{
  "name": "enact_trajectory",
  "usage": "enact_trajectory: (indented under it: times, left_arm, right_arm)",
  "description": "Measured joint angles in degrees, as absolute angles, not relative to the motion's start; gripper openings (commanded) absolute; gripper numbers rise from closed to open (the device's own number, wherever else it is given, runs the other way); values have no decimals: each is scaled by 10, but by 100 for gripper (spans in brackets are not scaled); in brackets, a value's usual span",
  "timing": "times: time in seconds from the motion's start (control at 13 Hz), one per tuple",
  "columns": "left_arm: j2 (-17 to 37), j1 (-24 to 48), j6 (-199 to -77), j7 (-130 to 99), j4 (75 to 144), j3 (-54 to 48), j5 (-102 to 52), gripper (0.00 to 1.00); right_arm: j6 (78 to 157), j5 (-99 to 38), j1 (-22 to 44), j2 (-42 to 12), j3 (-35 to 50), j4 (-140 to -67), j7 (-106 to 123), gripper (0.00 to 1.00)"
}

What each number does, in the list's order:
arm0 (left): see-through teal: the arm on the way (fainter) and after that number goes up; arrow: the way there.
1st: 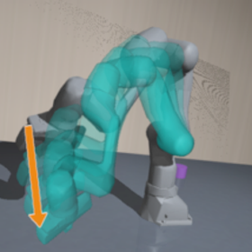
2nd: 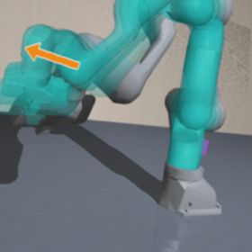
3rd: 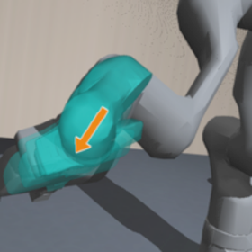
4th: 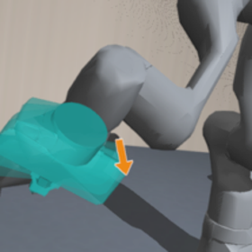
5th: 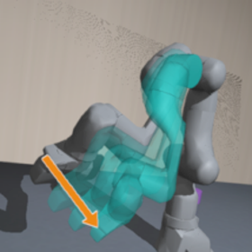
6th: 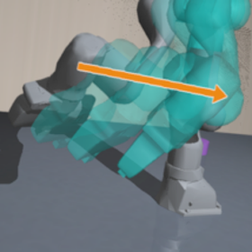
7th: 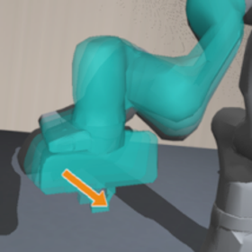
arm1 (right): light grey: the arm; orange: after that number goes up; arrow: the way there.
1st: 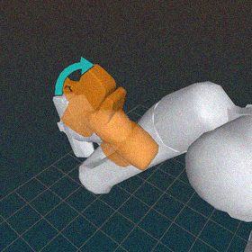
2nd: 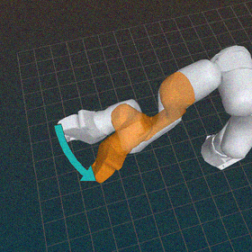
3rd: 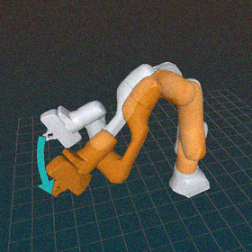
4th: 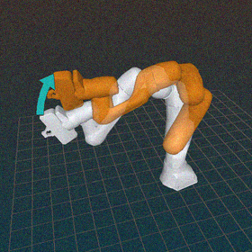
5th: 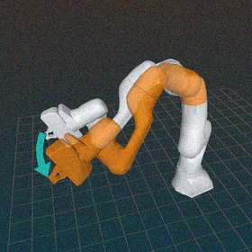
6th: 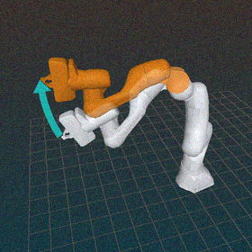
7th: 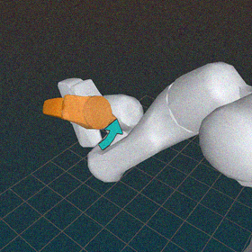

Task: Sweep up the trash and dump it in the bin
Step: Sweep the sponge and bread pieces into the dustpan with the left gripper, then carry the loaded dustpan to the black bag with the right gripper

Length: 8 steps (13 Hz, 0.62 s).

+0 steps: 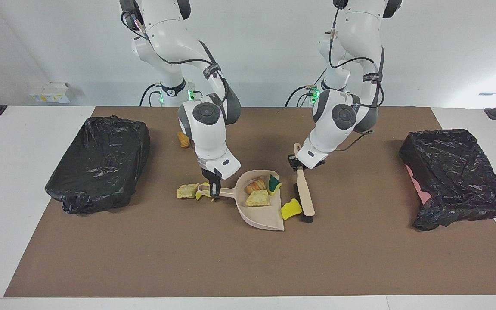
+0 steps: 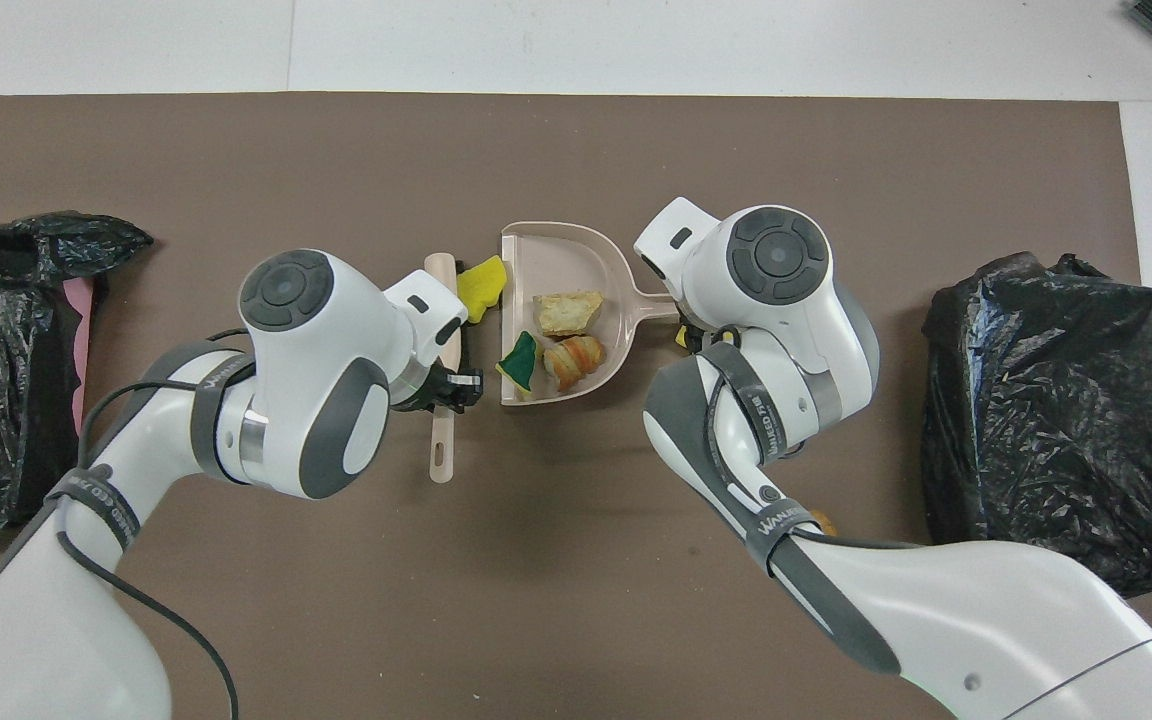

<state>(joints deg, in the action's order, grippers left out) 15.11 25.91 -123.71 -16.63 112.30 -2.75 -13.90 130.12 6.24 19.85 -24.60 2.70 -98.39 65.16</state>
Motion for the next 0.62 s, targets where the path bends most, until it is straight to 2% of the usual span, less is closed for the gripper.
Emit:
enact_trajectory:
  times: [0.23,0.62]
  left_arm:
    - [151,313,-1246,-168,1122,-28,-139,0]
    - [152,271,-1245,-156,1122,-13,-138,0]
  right_arm:
    - [1301,62,198,-246,27,-984,652,0]
    - [1301,62,198,-246,27,-984,652,0]
